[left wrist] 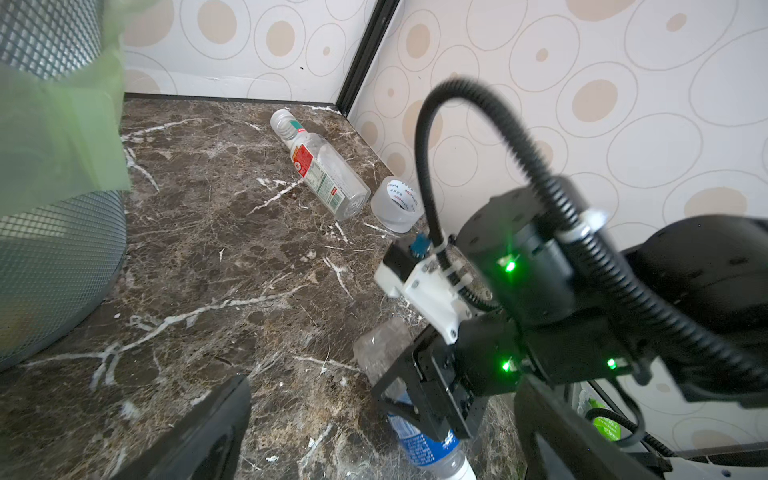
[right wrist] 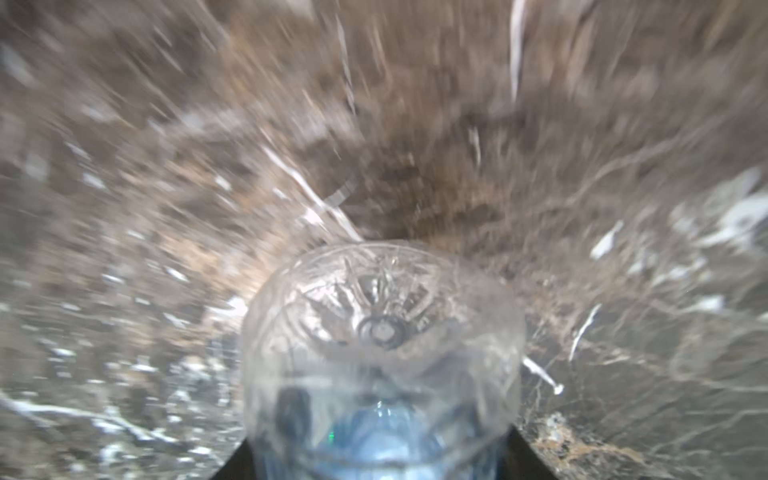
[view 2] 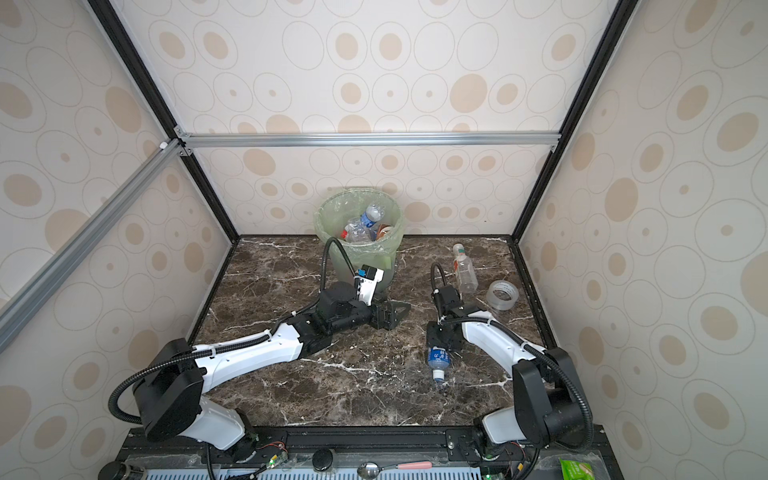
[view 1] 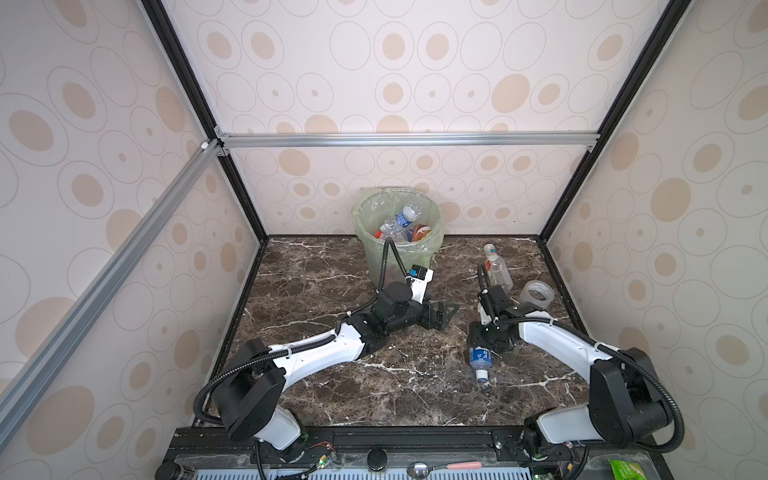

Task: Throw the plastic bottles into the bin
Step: 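Grasp the Pocari Sweat bottle by its base with the right gripper and lift, then carry the Pocari Sweat bottle over the bin with the right gripper and release it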

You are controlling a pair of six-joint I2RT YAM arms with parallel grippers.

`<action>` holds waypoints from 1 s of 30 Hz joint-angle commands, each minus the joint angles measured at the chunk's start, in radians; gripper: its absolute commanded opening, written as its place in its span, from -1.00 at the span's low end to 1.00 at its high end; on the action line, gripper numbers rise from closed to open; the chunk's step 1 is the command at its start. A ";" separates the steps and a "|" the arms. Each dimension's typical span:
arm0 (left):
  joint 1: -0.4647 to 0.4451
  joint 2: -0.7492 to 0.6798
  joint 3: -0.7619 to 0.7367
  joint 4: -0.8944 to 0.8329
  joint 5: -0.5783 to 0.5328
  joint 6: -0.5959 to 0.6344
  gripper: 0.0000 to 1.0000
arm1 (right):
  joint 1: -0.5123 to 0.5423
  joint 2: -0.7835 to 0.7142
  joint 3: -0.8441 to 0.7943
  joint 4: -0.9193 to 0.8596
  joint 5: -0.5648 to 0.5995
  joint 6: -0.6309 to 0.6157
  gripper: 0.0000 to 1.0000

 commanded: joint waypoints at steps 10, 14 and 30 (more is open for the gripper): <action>0.088 -0.128 0.137 -0.186 -0.029 0.036 0.98 | 0.007 0.143 0.702 0.152 0.035 -0.053 0.05; 0.204 -0.185 0.122 -0.185 0.040 -0.017 0.98 | 0.010 0.266 0.974 0.183 0.040 -0.052 0.04; 0.456 -0.333 0.118 -0.261 0.087 -0.050 0.97 | 0.030 0.393 1.368 0.508 0.184 -0.101 0.04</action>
